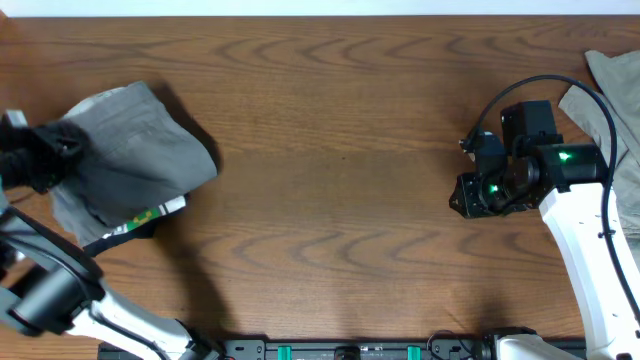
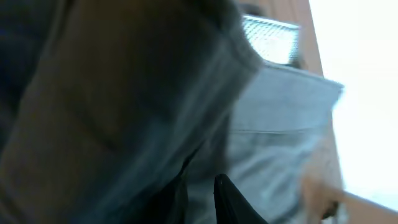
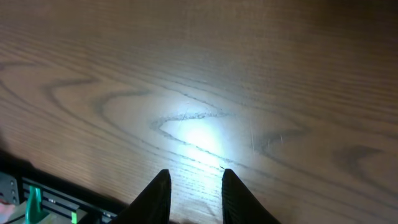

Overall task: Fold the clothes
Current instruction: 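Lower the shorts onto the white t-shirt pile and open the left gripper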

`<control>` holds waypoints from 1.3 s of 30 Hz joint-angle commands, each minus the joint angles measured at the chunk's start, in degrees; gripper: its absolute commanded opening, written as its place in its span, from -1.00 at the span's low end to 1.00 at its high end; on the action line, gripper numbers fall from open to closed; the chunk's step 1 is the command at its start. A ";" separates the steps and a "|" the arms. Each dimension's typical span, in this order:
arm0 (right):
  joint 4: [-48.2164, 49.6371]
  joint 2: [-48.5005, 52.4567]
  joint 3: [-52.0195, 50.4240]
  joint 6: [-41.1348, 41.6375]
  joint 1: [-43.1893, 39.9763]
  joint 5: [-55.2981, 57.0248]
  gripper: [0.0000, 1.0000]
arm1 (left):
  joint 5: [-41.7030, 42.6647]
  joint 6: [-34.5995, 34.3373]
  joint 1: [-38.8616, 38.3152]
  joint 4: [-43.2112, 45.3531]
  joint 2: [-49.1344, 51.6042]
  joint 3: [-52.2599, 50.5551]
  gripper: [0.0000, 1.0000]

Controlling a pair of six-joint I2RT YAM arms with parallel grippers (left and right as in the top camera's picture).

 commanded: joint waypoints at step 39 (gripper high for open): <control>-0.28 -0.22 0.57 -0.70 -1.01 0.11 0.51 | 12.79 11.65 1.40 0.68 2.34 1.42 0.96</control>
